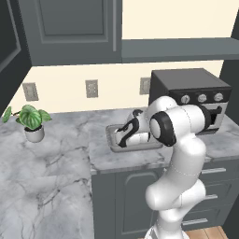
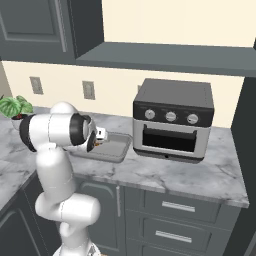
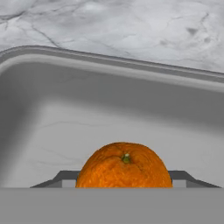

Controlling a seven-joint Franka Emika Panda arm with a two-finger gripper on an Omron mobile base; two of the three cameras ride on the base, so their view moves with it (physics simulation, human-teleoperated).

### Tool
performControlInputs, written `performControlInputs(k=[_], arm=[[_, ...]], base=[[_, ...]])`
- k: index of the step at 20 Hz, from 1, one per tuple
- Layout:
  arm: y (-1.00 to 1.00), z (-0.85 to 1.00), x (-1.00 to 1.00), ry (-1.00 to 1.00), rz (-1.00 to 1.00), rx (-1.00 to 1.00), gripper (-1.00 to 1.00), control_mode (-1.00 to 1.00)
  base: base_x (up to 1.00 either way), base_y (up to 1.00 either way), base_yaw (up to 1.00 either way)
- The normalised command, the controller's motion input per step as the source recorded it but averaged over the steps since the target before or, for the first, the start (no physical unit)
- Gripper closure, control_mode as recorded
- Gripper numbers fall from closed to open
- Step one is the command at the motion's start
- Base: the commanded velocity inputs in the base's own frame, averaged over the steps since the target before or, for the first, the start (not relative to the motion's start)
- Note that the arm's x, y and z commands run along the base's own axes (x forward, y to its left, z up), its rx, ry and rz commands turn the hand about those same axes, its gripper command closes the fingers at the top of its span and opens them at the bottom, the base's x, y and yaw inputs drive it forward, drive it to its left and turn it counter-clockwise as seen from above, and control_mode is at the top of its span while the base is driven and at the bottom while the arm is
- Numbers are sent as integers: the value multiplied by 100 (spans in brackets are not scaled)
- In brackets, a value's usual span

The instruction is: Pick the tangerine and apple from the fridge and place them inside the tupperware on the counter.

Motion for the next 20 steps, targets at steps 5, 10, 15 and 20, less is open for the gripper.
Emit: performControlInputs(k=[5, 10, 15, 20], arm=[[0, 5, 6, 0, 0, 0, -100, -100], [0, 55, 0, -11, 0, 0, -100, -100], [-2, 64, -12, -9, 0, 0, -100, -100], [-31, 63, -95, -10, -1, 0, -100, -100]], base=[[0, 0, 0], [0, 0, 0], [0, 0, 0], [0, 0, 0]])
